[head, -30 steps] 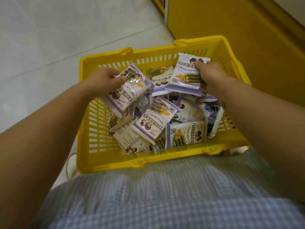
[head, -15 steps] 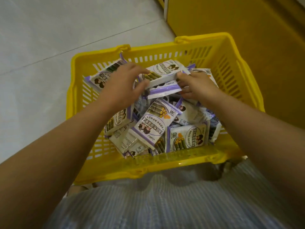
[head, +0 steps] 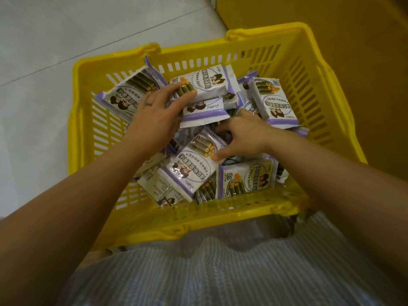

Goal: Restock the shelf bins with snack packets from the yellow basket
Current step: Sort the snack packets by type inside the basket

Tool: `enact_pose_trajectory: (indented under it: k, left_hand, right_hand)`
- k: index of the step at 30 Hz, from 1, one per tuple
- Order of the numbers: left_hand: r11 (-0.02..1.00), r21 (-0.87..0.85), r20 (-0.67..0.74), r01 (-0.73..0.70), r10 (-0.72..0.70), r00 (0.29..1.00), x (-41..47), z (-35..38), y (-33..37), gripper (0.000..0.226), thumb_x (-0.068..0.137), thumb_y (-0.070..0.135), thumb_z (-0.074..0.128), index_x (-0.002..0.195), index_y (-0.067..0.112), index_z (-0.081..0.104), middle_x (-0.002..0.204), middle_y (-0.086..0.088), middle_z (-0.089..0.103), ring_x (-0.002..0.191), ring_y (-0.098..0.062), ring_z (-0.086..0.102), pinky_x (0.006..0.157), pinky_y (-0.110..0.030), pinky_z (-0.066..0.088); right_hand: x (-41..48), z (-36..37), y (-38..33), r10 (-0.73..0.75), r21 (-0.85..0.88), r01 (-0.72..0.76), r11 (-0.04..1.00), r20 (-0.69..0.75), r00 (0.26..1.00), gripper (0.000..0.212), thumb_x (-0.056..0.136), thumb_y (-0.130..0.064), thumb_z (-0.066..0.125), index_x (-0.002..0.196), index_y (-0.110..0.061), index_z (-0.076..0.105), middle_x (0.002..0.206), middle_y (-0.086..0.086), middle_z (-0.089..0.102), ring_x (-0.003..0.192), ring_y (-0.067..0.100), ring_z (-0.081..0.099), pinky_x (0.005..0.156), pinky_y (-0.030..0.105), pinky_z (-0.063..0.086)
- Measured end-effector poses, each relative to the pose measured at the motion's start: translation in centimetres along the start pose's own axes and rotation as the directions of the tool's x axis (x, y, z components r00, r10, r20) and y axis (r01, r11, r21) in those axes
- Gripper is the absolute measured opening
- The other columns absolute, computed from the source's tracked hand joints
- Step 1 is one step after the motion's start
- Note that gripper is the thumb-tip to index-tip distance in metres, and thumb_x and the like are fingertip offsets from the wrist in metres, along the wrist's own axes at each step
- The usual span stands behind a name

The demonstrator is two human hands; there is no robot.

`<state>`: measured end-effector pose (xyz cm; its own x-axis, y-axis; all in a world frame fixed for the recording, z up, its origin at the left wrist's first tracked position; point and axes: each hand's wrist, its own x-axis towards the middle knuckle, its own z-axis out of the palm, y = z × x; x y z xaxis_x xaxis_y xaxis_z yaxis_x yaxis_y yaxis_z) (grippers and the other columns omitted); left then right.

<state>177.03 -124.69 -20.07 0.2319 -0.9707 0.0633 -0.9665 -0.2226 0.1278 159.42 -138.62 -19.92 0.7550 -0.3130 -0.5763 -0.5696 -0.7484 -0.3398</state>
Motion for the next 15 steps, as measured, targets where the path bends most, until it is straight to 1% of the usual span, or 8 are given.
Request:
enact_pose_trajectory:
  k: [2,4,7,10,12,13,14,15]
  left_hand:
    - [0.999,0.012,-0.063,-0.053,0.054,0.997,-0.3,0.0,0.1,0.058,0.091,0.015,0.059,0.145,0.022,0.037,0.149,-0.023,0.032,0.129,-0.046,0.038,0.104,-0.059,0.034]
    - [0.986,0.040,-0.090,-0.164,0.167,0.982,-0.7,0.1,0.0,0.057,0.089,0.019,0.058,0.142,0.022,0.038,0.146,-0.026,0.035,0.128,-0.047,0.039,0.102,-0.060,0.035]
    - [0.953,0.075,-0.064,-0.293,0.297,0.953,-1.2,0.3,-0.3,0.049,0.088,0.025,0.062,0.136,0.021,0.050,0.141,-0.025,0.042,0.128,-0.043,0.039,0.103,-0.060,0.034]
    - [0.958,0.078,-0.104,-0.277,0.284,0.953,-1.6,0.0,-0.3,0.038,0.089,0.030,0.059,0.125,0.016,0.061,0.128,-0.023,0.051,0.120,-0.037,0.041,0.101,-0.055,0.037]
    - [0.955,0.071,-0.138,-0.287,0.295,0.946,-1.7,-0.6,-0.2,0.028,0.089,0.031,0.053,0.108,0.014,0.065,0.113,-0.017,0.057,0.108,-0.035,0.049,0.093,-0.050,0.041]
    - [0.943,0.069,-0.135,-0.326,0.332,0.933,-1.7,-0.8,-0.2,0.025,0.090,0.032,0.051,0.099,0.014,0.065,0.104,-0.013,0.060,0.099,-0.032,0.054,0.089,-0.046,0.041]
    - [0.926,0.064,-0.098,-0.373,0.378,0.921,-1.9,-1.0,-0.1,0.027,0.091,0.036,0.047,0.092,0.016,0.066,0.097,-0.007,0.062,0.090,-0.028,0.057,0.086,-0.042,0.040]
    - [0.910,0.056,-0.007,-0.410,0.411,0.912,-2.2,-1.0,0.2,0.034,0.092,0.042,0.043,0.089,0.018,0.066,0.091,-0.002,0.064,0.086,-0.024,0.059,0.084,-0.039,0.038]
  right_hand:
    - [0.0,0.8,-0.5,0.003,-0.116,-0.008,0.993,-0.046,0.999,0.078,0.060,-0.086,0.053,0.109,-0.028,0.066,0.122,0.003,0.051,0.122,0.029,0.032,0.099,0.047,0.029]
    - [-0.1,1.4,-0.9,-0.007,-0.161,-0.011,0.987,-0.110,0.994,0.060,0.067,-0.078,0.057,0.101,-0.030,0.070,0.121,0.001,0.050,0.122,0.029,0.031,0.100,0.048,0.023]
    - [-0.3,2.0,-0.7,-0.039,-0.115,0.021,0.993,-0.161,0.986,0.026,0.077,-0.055,0.067,0.086,-0.031,0.072,0.116,-0.002,0.051,0.118,0.026,0.032,0.092,0.042,0.022]
    - [-0.6,1.9,-0.3,-0.047,-0.025,0.044,0.999,-0.160,0.986,0.013,0.080,-0.041,0.068,0.082,-0.028,0.070,0.114,-0.005,0.053,0.114,0.022,0.041,0.084,0.036,0.018]
    - [-0.6,1.8,-0.1,-0.058,-0.004,0.058,0.998,-0.148,0.987,0.021,0.079,-0.043,0.070,0.096,-0.029,0.068,0.115,-0.006,0.054,0.115,0.021,0.047,0.091,0.038,0.023]
    - [-0.7,1.7,-0.1,-0.062,-0.029,0.059,0.998,-0.139,0.988,0.037,0.079,-0.043,0.072,0.112,-0.028,0.064,0.122,-0.003,0.053,0.118,0.023,0.048,0.097,0.040,0.026]
    - [-0.8,1.7,-0.2,-0.063,-0.037,0.058,0.998,-0.140,0.988,0.053,0.078,-0.040,0.074,0.126,-0.025,0.056,0.128,0.000,0.050,0.119,0.024,0.048,0.099,0.041,0.031]
    - [-0.9,1.5,-0.2,-0.054,-0.018,0.052,0.998,-0.147,0.988,0.064,0.077,-0.033,0.075,0.135,-0.022,0.049,0.132,0.003,0.048,0.119,0.025,0.049,0.097,0.040,0.036]
